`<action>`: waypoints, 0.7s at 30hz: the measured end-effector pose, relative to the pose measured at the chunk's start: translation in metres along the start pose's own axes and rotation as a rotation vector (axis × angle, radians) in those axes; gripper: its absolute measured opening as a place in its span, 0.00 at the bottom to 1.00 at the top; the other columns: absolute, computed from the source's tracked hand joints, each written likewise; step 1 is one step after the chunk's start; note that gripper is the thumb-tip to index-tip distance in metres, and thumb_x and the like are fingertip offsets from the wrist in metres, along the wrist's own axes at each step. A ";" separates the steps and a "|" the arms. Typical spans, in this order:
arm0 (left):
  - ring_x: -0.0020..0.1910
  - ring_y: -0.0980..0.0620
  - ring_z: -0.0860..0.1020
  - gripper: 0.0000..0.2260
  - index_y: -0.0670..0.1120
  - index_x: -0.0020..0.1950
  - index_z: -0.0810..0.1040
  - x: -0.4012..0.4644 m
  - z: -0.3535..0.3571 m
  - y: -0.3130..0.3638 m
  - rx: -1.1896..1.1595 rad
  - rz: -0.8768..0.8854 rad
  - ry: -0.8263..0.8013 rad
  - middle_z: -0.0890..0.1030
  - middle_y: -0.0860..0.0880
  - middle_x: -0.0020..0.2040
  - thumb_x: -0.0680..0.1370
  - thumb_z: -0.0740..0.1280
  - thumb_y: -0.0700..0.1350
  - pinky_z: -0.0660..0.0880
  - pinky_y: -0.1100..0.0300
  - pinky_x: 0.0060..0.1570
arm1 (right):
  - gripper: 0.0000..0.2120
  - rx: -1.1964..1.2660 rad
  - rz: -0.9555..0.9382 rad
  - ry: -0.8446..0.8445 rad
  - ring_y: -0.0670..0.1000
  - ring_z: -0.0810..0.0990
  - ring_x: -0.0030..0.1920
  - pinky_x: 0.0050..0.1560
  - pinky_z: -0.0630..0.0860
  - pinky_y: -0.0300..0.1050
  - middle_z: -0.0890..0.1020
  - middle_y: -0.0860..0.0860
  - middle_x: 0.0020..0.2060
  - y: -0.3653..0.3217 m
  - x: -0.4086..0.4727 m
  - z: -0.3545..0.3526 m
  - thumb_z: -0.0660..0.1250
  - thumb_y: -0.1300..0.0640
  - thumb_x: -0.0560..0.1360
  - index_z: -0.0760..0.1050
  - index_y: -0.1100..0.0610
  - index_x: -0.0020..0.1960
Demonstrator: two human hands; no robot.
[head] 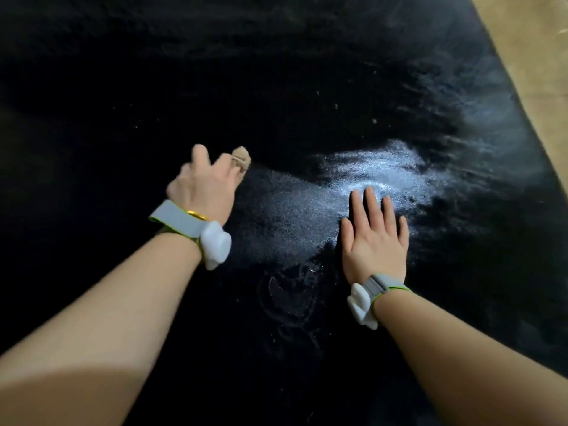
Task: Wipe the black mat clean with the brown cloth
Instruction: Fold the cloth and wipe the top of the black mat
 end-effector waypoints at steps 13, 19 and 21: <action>0.46 0.38 0.74 0.09 0.41 0.55 0.71 -0.014 0.006 0.031 0.056 0.031 -0.047 0.70 0.40 0.52 0.80 0.58 0.45 0.63 0.52 0.31 | 0.25 0.017 -0.009 0.027 0.49 0.41 0.77 0.76 0.41 0.53 0.46 0.41 0.77 -0.001 0.000 0.000 0.41 0.41 0.81 0.44 0.41 0.77; 0.29 0.49 0.72 0.17 0.47 0.45 0.79 -0.159 -0.004 0.130 -0.023 0.601 -0.031 0.72 0.49 0.36 0.79 0.51 0.39 0.62 0.60 0.20 | 0.25 0.018 -0.005 0.037 0.49 0.43 0.77 0.76 0.43 0.54 0.48 0.42 0.77 -0.001 -0.001 -0.001 0.41 0.41 0.81 0.44 0.41 0.77; 0.29 0.49 0.72 0.17 0.48 0.48 0.79 -0.144 -0.004 0.107 0.055 0.563 0.010 0.72 0.48 0.36 0.80 0.50 0.40 0.61 0.60 0.20 | 0.25 0.023 -0.011 0.033 0.49 0.43 0.77 0.76 0.43 0.55 0.48 0.42 0.77 -0.001 -0.001 -0.001 0.41 0.41 0.81 0.44 0.41 0.77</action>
Point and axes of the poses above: each hand's wrist, its own x-axis towards the middle knuckle, its own z-axis out of the palm, y = z × x, the point moved 10 cm from there along x, towards the middle knuckle
